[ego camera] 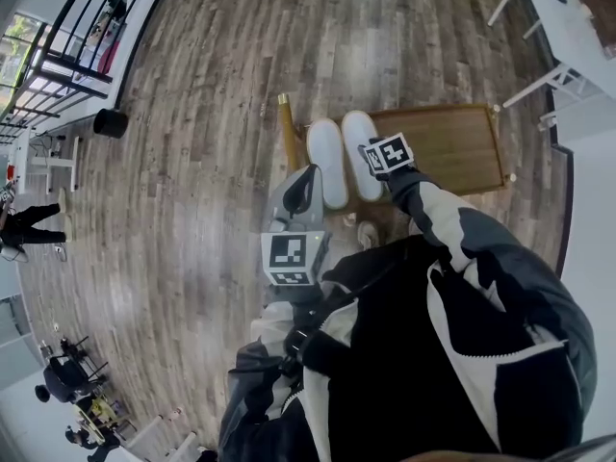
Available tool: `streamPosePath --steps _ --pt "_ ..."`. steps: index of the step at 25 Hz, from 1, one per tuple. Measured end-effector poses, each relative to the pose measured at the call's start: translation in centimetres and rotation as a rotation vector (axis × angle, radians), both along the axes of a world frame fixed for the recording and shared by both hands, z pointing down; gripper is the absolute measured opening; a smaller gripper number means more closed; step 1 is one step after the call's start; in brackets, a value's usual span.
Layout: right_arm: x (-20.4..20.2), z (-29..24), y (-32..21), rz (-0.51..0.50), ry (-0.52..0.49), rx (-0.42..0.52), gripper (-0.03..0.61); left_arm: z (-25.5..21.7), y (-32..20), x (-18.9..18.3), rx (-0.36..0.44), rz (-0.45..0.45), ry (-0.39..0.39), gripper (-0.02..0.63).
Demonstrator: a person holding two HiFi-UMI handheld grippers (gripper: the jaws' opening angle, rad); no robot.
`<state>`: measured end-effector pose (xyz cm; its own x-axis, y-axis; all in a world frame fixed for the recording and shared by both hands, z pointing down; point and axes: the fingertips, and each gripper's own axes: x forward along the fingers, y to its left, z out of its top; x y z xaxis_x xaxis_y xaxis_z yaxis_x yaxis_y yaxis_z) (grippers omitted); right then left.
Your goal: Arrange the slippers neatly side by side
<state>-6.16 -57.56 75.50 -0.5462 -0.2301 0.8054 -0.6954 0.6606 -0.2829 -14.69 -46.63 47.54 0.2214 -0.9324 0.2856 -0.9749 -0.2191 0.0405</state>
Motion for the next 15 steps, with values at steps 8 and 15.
streamPosePath --steps 8,15 --pt "2.0 -14.6 -1.2 0.018 -0.294 0.197 0.006 -0.7 -3.3 2.6 0.022 0.089 0.066 0.020" --pt "5.3 -30.9 0.3 -0.018 -0.514 0.489 0.003 -4.4 -5.9 6.0 0.103 0.176 0.066 0.020"
